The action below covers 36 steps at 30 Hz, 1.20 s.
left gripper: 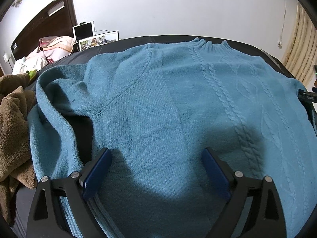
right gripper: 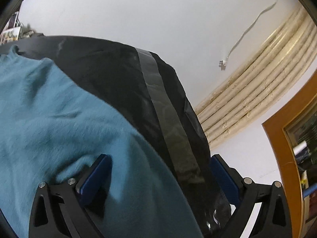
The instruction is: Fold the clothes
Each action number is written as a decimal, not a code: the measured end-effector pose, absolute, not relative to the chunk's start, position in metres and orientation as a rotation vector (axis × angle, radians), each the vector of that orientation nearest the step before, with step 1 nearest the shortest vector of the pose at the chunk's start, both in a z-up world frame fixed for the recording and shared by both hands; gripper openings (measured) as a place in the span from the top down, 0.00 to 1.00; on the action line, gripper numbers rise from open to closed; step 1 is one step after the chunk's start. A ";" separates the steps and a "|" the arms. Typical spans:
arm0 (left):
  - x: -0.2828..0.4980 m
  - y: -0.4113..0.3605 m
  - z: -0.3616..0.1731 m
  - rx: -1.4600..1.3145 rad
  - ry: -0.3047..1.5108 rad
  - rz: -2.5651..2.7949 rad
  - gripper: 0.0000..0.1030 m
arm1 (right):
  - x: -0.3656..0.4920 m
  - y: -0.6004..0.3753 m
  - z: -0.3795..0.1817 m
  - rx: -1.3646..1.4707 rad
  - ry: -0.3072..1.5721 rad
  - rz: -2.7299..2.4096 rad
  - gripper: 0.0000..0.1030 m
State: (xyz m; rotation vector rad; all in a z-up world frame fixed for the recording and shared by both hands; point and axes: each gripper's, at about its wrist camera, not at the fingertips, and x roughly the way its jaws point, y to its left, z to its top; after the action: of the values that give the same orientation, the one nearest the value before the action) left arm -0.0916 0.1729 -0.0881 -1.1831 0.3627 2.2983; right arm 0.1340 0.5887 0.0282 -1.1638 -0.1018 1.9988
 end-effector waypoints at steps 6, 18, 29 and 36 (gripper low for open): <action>-0.078 0.170 -0.083 -1.191 0.355 2.262 0.08 | 0.178 0.528 0.064 -1.181 0.101 2.312 0.01; -0.027 0.145 -0.082 -1.117 0.450 2.208 0.08 | 0.238 0.449 0.016 -1.348 -0.009 2.345 0.01; -0.013 0.140 -0.080 -1.078 0.478 2.224 0.08 | 0.262 0.469 0.019 -1.277 -0.003 2.215 0.01; 0.019 0.146 -0.068 -1.051 0.430 2.065 0.08 | 0.257 0.393 0.042 -1.330 0.082 2.575 0.01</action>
State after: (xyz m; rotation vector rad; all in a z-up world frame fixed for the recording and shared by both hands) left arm 0.0191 0.1457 -0.0684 -1.0512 0.4301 2.0650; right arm 0.2568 0.3927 0.0420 -1.3299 0.0825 2.5754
